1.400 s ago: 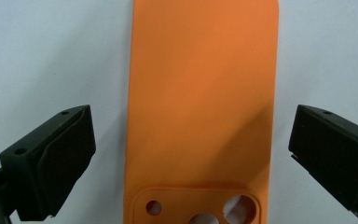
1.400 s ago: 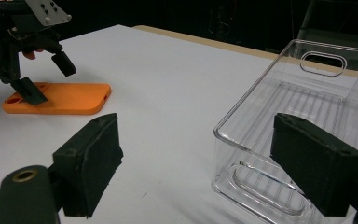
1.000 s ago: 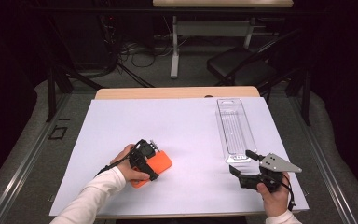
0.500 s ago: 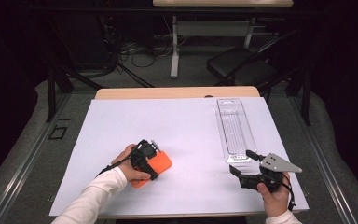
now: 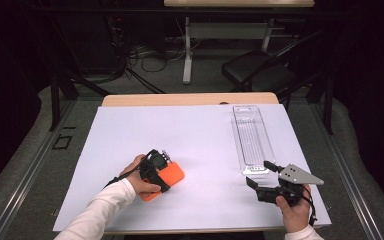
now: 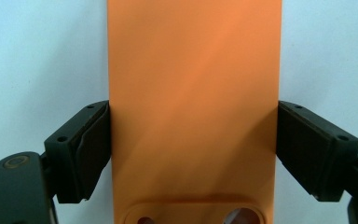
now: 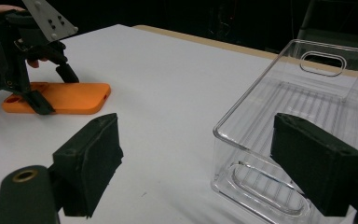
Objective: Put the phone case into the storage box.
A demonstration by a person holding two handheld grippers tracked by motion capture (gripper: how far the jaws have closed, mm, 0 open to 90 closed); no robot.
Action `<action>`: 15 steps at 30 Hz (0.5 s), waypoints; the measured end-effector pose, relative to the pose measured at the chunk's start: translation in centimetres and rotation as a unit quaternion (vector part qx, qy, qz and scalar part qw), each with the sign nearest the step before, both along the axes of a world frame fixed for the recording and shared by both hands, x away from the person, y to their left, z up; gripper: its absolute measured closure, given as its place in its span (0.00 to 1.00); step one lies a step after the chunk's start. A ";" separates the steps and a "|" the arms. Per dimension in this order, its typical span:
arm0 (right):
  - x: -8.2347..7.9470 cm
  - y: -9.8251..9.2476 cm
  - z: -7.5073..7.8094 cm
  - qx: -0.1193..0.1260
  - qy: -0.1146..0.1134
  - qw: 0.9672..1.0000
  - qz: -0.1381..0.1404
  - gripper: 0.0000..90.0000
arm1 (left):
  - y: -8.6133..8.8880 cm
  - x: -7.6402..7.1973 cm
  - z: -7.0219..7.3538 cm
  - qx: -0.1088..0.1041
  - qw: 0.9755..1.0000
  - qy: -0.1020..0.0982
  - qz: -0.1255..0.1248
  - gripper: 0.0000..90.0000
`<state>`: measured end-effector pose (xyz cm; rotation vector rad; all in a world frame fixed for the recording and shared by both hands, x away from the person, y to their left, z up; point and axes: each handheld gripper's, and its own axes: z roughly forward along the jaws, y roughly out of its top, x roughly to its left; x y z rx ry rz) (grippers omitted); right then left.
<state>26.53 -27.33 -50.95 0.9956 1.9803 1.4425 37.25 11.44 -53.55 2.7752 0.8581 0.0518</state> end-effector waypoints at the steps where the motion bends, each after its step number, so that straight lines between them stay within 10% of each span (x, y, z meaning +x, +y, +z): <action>1: 0.0 0.0 0.0 0.000 0.000 1.000 0.000 0.17 | 0.0 0.0 0.0 0.000 1.000 0.000 0.001 0.18; 15: 0.0 0.0 0.0 0.000 0.001 1.000 0.000 0.17 | 0.2 0.2 0.4 0.001 1.000 0.000 0.008 0.18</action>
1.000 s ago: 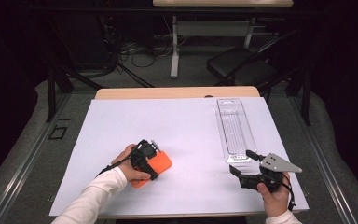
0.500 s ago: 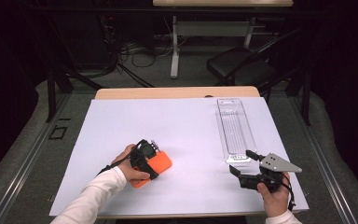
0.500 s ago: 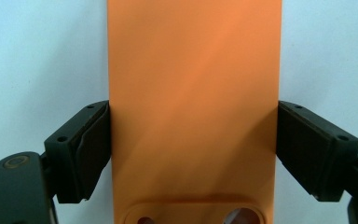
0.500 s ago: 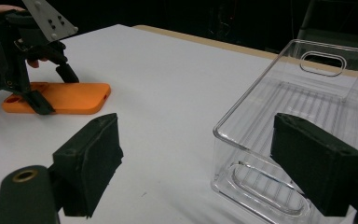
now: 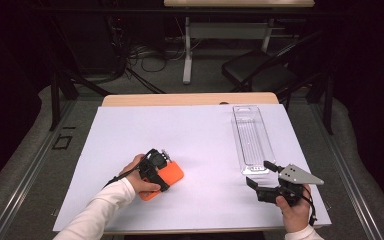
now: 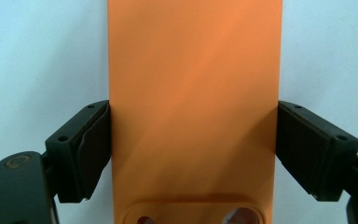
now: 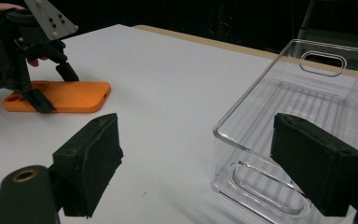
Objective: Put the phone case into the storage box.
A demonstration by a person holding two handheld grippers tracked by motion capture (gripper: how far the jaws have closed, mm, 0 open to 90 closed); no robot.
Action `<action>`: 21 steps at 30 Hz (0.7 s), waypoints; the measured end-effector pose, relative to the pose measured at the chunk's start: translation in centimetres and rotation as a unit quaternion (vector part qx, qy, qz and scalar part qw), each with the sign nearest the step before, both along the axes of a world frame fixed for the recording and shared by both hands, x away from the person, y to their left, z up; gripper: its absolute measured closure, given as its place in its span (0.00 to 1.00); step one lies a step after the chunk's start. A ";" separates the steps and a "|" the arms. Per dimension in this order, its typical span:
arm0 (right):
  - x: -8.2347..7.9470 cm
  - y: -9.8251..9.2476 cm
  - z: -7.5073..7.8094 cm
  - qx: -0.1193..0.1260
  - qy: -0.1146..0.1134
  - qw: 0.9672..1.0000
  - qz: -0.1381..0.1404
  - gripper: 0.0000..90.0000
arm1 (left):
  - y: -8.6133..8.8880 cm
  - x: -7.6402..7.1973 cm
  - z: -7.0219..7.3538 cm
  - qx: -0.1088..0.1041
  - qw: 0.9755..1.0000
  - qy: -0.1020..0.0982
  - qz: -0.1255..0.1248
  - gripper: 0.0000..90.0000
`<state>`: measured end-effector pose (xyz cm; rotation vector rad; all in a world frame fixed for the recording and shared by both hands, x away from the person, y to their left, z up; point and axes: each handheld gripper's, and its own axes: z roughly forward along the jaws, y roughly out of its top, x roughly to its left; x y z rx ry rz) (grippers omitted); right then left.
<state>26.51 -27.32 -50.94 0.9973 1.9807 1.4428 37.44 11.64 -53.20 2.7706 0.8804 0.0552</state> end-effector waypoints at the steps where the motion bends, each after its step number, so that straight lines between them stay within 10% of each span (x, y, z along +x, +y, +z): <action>1: 0.0 0.0 0.0 -0.001 -0.001 1.000 0.000 0.17 | 0.1 0.0 0.2 0.000 1.000 -0.002 0.001 0.18; 21: 0.0 0.1 0.0 0.002 0.001 1.000 0.001 0.17 | 1.4 0.3 3.9 -0.020 0.999 0.009 0.035 0.18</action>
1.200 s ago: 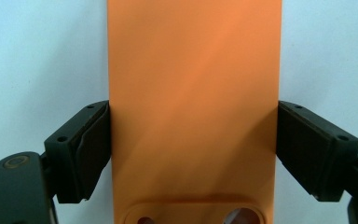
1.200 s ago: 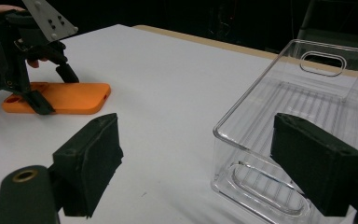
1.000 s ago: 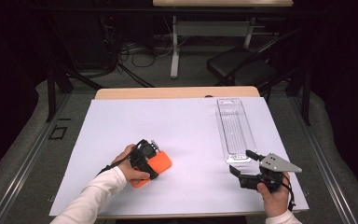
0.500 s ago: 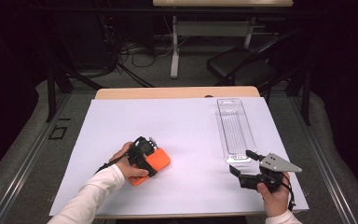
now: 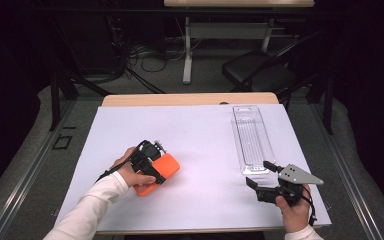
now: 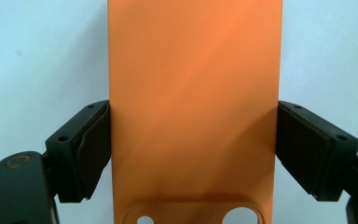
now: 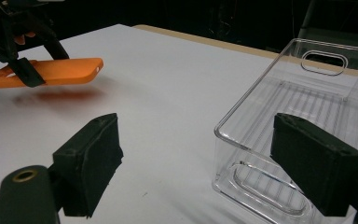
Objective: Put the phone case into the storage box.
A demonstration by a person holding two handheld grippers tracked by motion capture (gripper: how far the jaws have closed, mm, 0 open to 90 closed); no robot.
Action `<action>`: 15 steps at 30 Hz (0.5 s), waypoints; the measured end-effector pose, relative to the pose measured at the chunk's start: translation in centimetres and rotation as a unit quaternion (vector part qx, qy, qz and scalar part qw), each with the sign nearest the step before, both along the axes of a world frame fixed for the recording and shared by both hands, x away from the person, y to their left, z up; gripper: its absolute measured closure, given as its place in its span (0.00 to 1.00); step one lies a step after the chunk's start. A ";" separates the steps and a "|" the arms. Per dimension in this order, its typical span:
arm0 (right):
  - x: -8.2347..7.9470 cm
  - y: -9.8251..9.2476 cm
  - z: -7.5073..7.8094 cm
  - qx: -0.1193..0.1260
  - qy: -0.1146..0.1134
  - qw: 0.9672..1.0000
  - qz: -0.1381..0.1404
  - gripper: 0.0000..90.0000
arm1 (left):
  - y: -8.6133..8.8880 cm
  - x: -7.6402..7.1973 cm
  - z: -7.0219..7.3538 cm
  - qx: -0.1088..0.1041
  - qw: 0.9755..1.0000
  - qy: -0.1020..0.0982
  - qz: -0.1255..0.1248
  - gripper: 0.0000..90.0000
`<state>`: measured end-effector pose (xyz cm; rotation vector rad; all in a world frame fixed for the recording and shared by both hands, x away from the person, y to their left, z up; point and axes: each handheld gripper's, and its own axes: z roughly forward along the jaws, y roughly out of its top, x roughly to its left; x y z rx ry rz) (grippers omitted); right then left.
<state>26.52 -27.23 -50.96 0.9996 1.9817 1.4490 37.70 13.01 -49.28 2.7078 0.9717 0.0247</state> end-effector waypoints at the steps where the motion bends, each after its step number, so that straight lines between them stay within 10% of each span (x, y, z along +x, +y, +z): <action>1: 0.0 0.0 0.0 -0.001 -0.001 1.000 0.000 0.17 | 0.1 0.0 0.2 0.000 1.000 0.000 0.000 0.18; 15: 0.1 0.3 0.0 -0.009 -0.001 1.000 -0.002 0.17 | 0.0 -0.3 2.1 -0.013 1.000 -0.008 0.000 0.18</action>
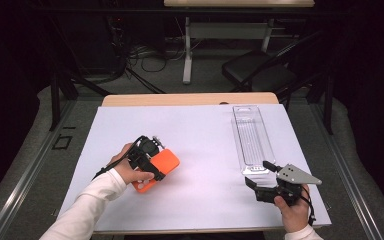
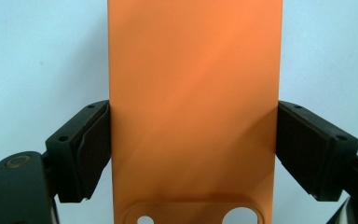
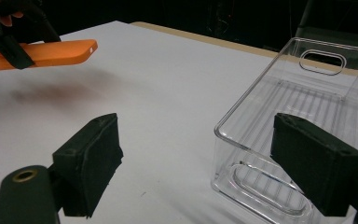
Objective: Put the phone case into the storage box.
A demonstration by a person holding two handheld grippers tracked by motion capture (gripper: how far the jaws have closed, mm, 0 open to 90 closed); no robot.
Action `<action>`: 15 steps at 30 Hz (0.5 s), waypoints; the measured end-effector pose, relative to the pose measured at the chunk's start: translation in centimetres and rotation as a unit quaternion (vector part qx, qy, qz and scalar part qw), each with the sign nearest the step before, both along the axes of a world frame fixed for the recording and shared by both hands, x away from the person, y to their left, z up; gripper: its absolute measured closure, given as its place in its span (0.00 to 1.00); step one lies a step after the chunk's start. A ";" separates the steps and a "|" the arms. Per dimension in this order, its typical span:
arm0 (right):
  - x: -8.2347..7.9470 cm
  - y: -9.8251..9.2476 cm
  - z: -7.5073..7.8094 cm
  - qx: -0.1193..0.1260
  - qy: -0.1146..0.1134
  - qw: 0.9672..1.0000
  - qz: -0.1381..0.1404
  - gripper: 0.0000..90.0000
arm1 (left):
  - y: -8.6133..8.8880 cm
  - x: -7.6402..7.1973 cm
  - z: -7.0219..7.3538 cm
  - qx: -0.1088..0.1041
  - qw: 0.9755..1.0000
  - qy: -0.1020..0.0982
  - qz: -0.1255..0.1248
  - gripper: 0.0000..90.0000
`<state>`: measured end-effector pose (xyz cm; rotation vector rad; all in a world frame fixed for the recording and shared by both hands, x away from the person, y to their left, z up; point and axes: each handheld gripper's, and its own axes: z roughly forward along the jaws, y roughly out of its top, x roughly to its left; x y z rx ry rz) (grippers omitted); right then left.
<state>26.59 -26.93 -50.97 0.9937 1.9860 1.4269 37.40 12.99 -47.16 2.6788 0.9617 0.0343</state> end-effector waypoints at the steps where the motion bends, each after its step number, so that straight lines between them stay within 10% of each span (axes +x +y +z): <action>1: 0.0 0.0 0.0 0.003 0.002 1.000 0.002 0.17 | -0.1 -0.1 0.1 -0.002 1.000 -0.002 0.000 0.18; 15: 0.1 0.1 0.1 0.007 0.007 1.000 -0.008 0.17 | -1.0 -0.6 1.1 -0.006 1.000 -0.005 -0.015 0.18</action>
